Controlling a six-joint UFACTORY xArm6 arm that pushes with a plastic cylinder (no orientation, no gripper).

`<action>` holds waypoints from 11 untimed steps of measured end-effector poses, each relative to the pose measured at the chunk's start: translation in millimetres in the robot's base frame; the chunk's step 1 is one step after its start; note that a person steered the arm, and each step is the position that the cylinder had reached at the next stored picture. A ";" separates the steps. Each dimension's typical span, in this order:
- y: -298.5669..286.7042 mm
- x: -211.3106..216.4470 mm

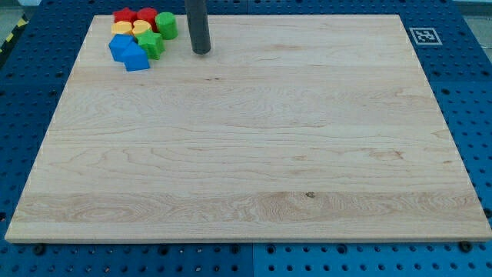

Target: Move the yellow heart to the right of the red star

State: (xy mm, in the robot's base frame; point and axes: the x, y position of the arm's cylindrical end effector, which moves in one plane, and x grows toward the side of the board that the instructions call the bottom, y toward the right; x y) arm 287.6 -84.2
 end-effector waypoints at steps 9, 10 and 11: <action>-162.2 201.9; -189.9 201.9; -189.9 201.9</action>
State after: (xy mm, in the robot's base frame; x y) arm 489.5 -274.1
